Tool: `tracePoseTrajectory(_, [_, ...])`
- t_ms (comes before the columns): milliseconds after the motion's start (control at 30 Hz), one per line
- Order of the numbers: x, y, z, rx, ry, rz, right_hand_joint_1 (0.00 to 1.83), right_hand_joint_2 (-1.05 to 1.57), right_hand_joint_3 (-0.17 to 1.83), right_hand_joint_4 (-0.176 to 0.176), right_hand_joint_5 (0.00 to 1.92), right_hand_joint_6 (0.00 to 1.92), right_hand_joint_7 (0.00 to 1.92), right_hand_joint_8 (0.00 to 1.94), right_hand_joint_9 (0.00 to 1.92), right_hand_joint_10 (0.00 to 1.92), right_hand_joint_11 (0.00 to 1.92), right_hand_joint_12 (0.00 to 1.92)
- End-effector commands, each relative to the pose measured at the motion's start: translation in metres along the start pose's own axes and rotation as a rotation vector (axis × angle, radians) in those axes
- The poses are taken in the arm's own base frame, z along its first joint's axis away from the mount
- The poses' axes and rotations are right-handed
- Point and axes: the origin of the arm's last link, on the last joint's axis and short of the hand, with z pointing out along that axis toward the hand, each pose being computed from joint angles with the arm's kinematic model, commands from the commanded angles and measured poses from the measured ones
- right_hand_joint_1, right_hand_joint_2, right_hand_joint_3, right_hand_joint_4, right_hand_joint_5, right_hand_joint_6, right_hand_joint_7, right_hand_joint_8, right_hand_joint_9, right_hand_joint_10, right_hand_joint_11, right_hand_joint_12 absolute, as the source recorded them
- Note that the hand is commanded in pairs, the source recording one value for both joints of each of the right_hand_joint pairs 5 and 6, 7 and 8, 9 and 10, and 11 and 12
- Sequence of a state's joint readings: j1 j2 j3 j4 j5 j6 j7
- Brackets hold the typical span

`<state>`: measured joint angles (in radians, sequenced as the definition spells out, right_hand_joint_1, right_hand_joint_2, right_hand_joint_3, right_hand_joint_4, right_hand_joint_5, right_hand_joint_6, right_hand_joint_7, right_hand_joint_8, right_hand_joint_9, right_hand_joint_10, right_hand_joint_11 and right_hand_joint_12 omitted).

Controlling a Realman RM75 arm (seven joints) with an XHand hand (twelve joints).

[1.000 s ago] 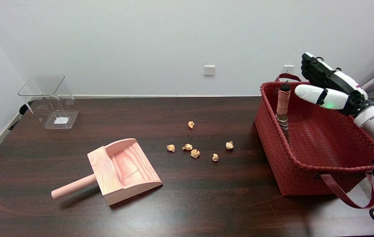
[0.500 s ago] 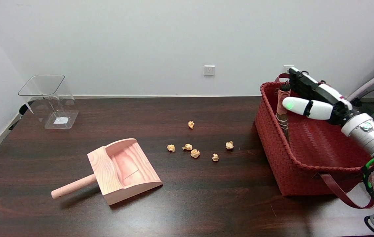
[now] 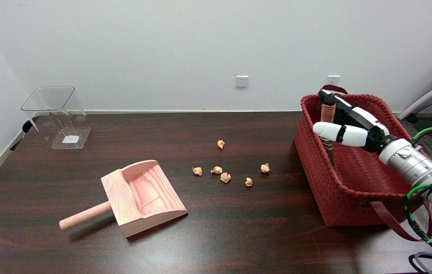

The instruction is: Pick up the broom.

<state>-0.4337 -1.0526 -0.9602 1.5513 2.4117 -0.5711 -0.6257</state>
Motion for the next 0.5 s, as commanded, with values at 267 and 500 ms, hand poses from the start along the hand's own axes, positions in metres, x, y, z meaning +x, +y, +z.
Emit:
tracePoseTrajectory(267, [-0.019, 0.017, 0.024, 0.014, -0.025, 0.066, 0.77, 0.65, 0.28, 0.0, 0.0, 0.0, 0.0, 0.0, 0.0, 0.0, 0.0, 0.0])
tracePoseTrajectory(500, [-0.019, 0.019, 0.031, 0.021, -0.022, 0.059, 0.77, 0.65, 0.26, 0.0, 0.0, 0.0, 0.0, 0.0, 0.0, 0.0, 0.0, 0.0])
